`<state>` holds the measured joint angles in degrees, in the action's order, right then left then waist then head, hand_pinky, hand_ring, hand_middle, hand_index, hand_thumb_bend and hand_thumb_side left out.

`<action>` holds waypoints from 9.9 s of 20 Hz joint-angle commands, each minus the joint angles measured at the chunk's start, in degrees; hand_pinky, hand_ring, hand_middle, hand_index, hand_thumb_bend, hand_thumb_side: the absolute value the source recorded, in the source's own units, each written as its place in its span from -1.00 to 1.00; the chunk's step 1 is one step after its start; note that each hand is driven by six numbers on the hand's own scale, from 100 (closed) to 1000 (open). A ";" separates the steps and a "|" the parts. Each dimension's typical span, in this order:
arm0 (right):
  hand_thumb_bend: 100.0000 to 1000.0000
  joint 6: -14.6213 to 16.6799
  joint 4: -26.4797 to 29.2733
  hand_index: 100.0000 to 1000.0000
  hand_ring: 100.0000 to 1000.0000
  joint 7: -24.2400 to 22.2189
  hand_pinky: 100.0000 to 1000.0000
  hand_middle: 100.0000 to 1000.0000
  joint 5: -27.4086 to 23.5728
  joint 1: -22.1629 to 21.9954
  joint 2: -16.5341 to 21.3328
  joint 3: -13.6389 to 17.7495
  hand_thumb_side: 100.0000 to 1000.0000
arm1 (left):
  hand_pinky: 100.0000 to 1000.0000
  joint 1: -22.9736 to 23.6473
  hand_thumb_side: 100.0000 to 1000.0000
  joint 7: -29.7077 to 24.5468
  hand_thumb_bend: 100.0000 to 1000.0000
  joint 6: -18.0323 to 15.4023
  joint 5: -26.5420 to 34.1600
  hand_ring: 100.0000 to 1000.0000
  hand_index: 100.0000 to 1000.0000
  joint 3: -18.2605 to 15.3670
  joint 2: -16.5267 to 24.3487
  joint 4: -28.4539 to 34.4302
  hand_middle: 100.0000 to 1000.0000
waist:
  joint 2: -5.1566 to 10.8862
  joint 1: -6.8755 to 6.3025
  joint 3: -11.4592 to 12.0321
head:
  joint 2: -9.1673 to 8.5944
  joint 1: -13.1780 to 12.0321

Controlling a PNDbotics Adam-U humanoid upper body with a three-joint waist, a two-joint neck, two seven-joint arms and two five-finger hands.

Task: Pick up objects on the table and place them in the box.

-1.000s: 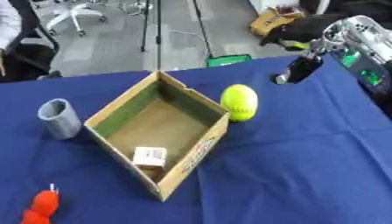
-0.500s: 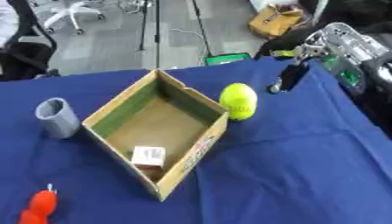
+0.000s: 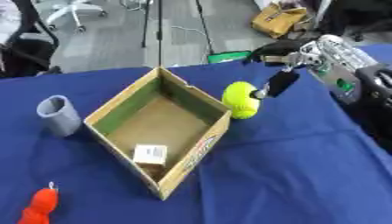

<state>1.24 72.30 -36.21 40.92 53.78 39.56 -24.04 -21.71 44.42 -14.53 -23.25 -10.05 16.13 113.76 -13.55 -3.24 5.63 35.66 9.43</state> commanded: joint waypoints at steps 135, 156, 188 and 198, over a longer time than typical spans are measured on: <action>-0.54 -1.31 -9.23 0.09 0.08 7.67 -0.21 -0.21 0.03 4.33 -4.21 0.60 -0.80 | 0.84 -1.23 0.96 2.18 -1.00 2.65 0.99 0.71 0.56 -0.19 -0.08 0.83 0.64 | -0.59 0.08 1.18 | -1.17 0.72; -0.78 -3.59 -6.42 -0.17 -0.07 9.93 -0.33 -0.46 -2.21 4.67 -3.11 0.77 -0.83 | 0.84 -1.19 0.95 2.21 -1.00 2.72 0.90 0.70 0.56 -0.29 0.09 0.83 0.64 | -0.25 0.05 0.69 | -0.99 0.21; -0.96 -6.66 2.07 -0.30 -0.14 6.91 -0.39 -0.59 -5.33 10.54 -1.91 -0.73 -0.85 | 0.84 -0.79 0.95 2.03 -1.00 2.69 0.45 0.70 0.56 -0.23 1.12 0.83 0.64 | 1.76 1.26 -0.17 | -0.90 1.26; -0.98 -6.94 4.22 -0.32 -0.15 4.52 -0.40 -0.62 -6.65 13.10 -3.97 -2.62 -0.84 | 0.85 -1.01 0.94 1.88 -1.00 2.57 0.53 0.70 0.56 -0.09 1.06 0.83 0.64 | 1.88 1.68 0.32 | -0.89 1.45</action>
<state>-5.72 75.17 -31.42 34.92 65.21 35.17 -26.96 -22.13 46.40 -11.86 -22.52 -9.81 15.68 113.76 -13.07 -1.58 5.92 34.69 10.68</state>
